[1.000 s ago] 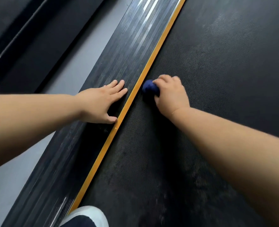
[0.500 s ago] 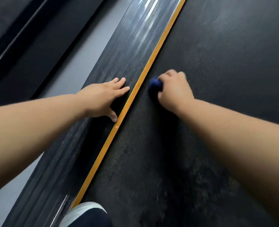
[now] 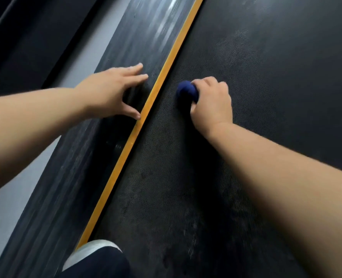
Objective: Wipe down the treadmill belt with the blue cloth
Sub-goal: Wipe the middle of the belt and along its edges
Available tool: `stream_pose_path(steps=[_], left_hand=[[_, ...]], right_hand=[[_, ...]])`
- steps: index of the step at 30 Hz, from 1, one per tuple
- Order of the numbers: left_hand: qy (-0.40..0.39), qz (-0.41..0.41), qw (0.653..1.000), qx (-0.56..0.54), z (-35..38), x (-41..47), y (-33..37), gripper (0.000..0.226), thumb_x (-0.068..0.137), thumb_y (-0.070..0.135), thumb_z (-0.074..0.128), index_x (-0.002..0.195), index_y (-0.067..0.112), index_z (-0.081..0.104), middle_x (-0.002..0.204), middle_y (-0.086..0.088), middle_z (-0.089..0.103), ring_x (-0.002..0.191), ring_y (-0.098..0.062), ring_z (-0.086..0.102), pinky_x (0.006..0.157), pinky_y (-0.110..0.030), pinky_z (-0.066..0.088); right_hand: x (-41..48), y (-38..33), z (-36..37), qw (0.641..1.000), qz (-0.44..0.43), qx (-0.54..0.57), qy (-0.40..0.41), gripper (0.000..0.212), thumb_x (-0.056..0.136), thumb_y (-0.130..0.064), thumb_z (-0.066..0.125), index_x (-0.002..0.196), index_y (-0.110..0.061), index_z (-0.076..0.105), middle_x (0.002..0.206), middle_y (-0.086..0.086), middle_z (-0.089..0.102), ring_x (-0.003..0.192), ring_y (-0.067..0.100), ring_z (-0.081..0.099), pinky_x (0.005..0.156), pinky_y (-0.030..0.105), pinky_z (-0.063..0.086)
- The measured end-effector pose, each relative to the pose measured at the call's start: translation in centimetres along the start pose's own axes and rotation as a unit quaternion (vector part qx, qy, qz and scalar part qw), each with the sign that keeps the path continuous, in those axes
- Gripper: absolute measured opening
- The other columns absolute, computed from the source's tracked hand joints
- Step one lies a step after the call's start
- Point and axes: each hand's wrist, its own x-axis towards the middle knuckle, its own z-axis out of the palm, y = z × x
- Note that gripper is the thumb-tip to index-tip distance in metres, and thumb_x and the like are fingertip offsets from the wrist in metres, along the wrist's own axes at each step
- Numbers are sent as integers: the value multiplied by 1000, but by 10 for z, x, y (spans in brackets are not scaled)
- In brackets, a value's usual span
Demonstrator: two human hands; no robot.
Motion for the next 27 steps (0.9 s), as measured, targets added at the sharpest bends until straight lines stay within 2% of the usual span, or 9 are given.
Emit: stream_pose_path(steps=[5,8,10,14,17,20,23,25,27], left_hand=[[-49,-18,999,9,2,11,-1,107,66,54,76,151,30,16,159,10,3,146,-11,5,115,-40,24],[-39,-22,999,-4,4,9,-4,105,66,56,75,150,33,16,159,14,2,146,-9,5,114,-38,25],[-38,-20,999,-7,5,9,-3,104,67,55,74,150,33,16,159,13,1,146,-8,4,114,-36,22],[-59,-18,998,-3,5,10,0,104,71,49,74,151,28,13,160,8,-2,146,-12,0,115,-36,18],[-77,-26,997,-1,2,12,4,104,73,45,75,152,25,10,160,5,-6,146,-14,-3,118,-39,16],[-76,3,997,-7,-1,10,13,98,78,43,73,152,22,12,160,3,-5,146,-13,-5,119,-41,5],[-22,81,997,2,5,7,30,90,82,49,65,152,23,14,159,5,1,145,-10,-6,118,-39,-3],[-5,126,989,79,14,8,38,87,84,53,60,151,19,16,160,0,8,147,-15,-2,116,-39,-2],[-23,156,974,163,21,11,39,88,84,60,53,151,15,18,159,-5,14,147,-22,2,117,-42,0]], right_hand=[[-92,-34,27,975,-188,66,-104,33,67,-17,65,100,-15,62,104,4,60,86,30,52,68,42,49],[-89,-29,26,957,-258,53,-121,32,70,-21,56,100,-18,64,100,1,63,83,28,54,63,38,49],[-52,-14,15,976,-209,6,-63,32,74,-16,50,103,-19,64,103,3,62,88,31,54,68,39,49],[11,22,-8,1000,14,-3,4,35,81,-10,53,114,-20,59,119,6,54,104,34,45,86,41,44],[-29,-5,5,996,-71,22,-57,30,76,-13,58,106,-20,59,113,5,54,98,30,46,83,42,47],[-91,-33,22,965,-205,76,-148,30,72,-14,59,102,-17,61,105,2,58,89,27,50,72,43,50],[-82,-16,19,946,-293,38,-130,33,74,-20,47,102,-20,64,102,1,62,85,27,53,66,38,51],[-47,12,10,970,-232,1,-67,37,73,-17,47,105,-23,63,105,3,62,90,31,54,71,39,50],[-11,55,-6,994,-99,-38,-16,39,74,-15,49,110,-23,61,112,6,59,100,36,51,83,41,46]])
